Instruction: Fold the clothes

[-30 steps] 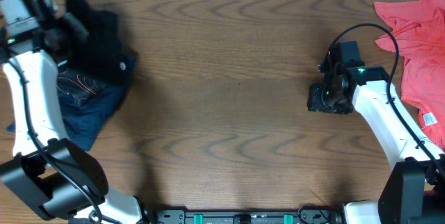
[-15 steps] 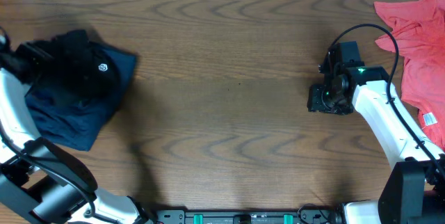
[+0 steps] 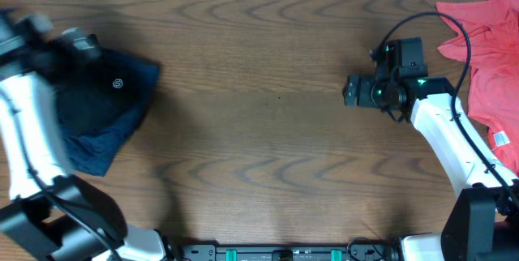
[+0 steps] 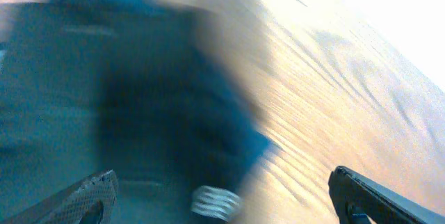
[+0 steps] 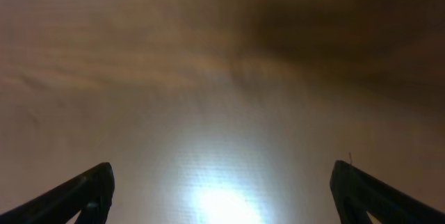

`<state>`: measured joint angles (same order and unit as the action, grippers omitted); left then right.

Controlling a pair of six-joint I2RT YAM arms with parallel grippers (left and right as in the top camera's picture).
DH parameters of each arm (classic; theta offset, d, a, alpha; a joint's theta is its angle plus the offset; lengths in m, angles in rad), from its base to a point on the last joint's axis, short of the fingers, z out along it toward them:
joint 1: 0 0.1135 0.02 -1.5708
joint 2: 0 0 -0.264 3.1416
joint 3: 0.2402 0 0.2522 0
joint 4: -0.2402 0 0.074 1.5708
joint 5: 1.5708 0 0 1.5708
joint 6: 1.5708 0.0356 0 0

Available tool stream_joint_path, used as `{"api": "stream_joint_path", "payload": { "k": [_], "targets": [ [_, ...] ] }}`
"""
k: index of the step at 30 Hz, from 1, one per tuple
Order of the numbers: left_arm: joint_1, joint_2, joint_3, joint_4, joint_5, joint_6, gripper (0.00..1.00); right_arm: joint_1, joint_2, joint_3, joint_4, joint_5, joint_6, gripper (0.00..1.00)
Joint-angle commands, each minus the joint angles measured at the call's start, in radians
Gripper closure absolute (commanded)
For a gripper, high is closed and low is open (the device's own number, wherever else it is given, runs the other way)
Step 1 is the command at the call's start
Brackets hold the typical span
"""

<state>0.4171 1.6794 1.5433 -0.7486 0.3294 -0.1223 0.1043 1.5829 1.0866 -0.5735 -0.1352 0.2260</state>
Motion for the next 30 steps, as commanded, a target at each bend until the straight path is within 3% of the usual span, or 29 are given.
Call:
{"api": "stream_joint_path", "payload": {
  "k": [1, 6, 10, 13, 21, 30],
  "targets": [
    [-0.193, -0.02, -0.004, -0.061, -0.034, 0.13, 0.02, -0.036, -0.017, 0.018, 0.067, -0.022, -0.004, 0.03],
    [-0.409, -0.06, -0.004, -0.236, -0.213, 0.109, 0.02, -0.103, -0.069, 0.113, -0.114, -0.003, -0.03, 0.01],
    [-0.47, -0.174, -0.019, -0.283, -0.233, 0.072, 0.02, -0.11, -0.22, 0.101, -0.221, 0.127, 0.017, 0.01],
    [-0.51, -0.337, -0.101, -0.248, -0.245, 0.097, 0.01, -0.108, -0.386, 0.027, -0.225, 0.133, 0.019, 0.01],
    [-0.634, -0.956, -0.548, 0.104, -0.255, 0.099, 0.02, -0.065, -0.871, -0.281, -0.064, 0.289, 0.031, 0.01],
    [-0.637, -1.283, -0.585, -0.096, -0.256, 0.099, 0.02, -0.065, -1.061, -0.315, -0.324, 0.288, 0.031, 0.01]
  ]
}}
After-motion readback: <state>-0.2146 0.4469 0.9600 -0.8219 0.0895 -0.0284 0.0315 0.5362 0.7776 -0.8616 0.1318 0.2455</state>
